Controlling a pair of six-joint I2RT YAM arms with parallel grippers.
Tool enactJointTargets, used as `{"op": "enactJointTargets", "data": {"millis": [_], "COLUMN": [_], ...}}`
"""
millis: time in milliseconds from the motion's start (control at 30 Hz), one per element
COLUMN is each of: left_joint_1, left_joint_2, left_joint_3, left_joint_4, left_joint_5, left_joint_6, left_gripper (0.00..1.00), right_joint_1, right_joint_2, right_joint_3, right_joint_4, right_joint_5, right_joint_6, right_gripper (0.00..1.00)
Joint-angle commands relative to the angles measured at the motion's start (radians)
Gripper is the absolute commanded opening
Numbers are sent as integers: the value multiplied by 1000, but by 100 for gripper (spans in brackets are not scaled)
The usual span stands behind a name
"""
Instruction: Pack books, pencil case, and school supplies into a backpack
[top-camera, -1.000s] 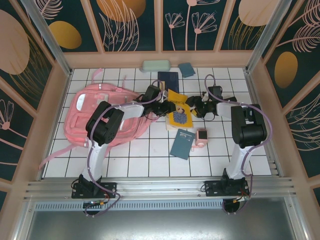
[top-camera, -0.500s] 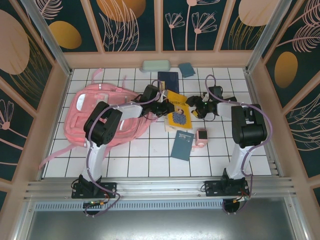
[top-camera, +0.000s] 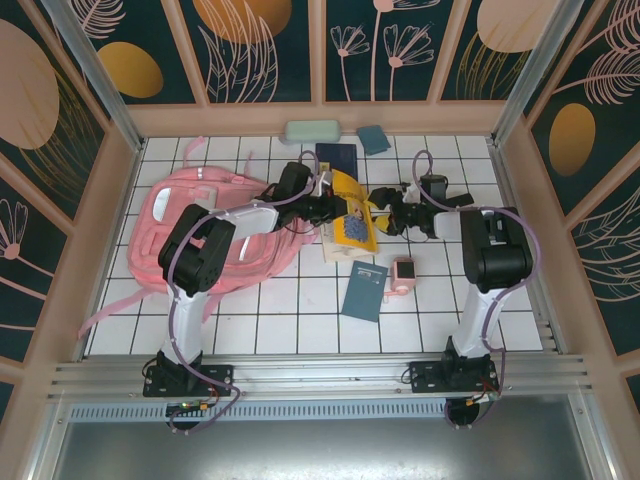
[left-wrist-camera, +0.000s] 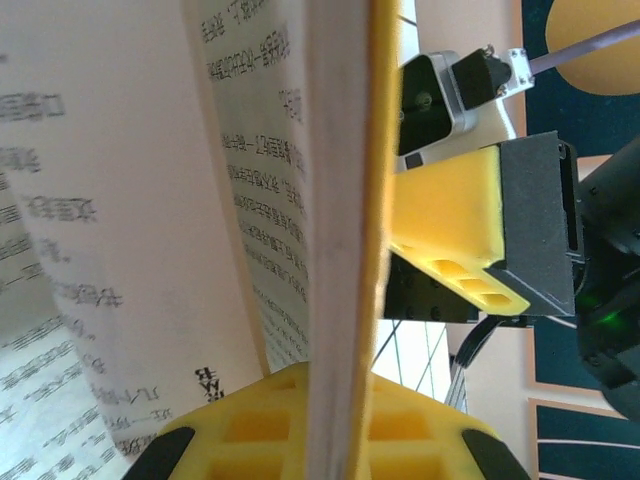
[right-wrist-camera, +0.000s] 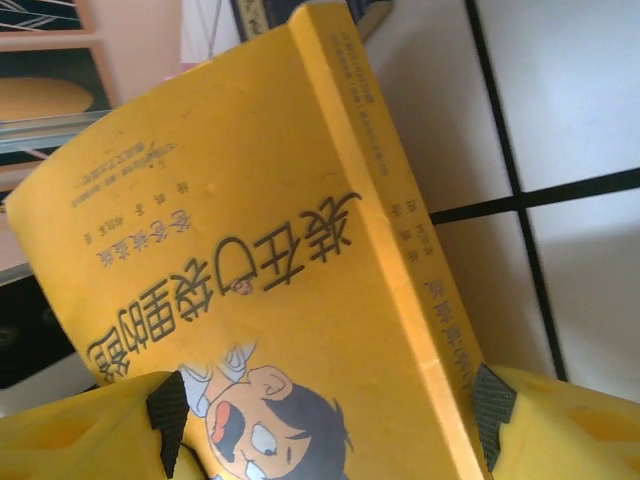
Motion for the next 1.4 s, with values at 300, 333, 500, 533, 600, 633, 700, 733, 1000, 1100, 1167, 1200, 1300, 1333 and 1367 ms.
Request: {"op": "enactJointTargets", "data": {"millis": [300,333,500,533,600,633,700,733,1000,1100,1167,1200,1300,1333,1367], "left_joint_1": [7,9,21,24,28,29,29,29,29,29,29,29,29,31,32], "left_joint_2": [-67,-73,-102,-105,-110,-113,-109,-109,-90,-86,-83,-83,-81,-83,-84], "left_joint_3": [12,17,34,34,37,40,50,54,59,54,50,48,47,46,45], "left_joint_4": [100,93,50,49,48,48,46,41,36,37,36,33,19,12,2], "left_joint_5": [63,62,58,59,64,67,75,77,83,83,82,80,73,68,62], "left_joint_6": [-8,-4,23,22,19,18,18,19,24,27,29,28,40,44,51], "left_gripper": [0,0,0,0,0,0,0,0,0,0,0,0,3,5,10], "right_joint_1": [19,21,13,12,11,11,11,13,26,29,29,30,28,28,27], "right_joint_2": [44,38,2,-2,3,9,21,31,82,63,56,53,44,39,36], "right_joint_3": [2,16,30,25,18,11,-32,-52,-118,-120,-120,-120,-119,-120,-117], "right_joint_4": [6,-57,-180,-180,-150,-124,37,131,672,665,663,650,608,588,559], "right_joint_5": [-18,14,123,127,97,76,-10,-50,-194,-188,-187,-183,-169,-163,-154], "right_joint_6": [7,-34,-111,-115,-107,-94,-8,49,423,419,416,411,382,368,348], "right_gripper": [73,74,77,78,77,77,77,76,68,57,48,42,29,25,20]}}
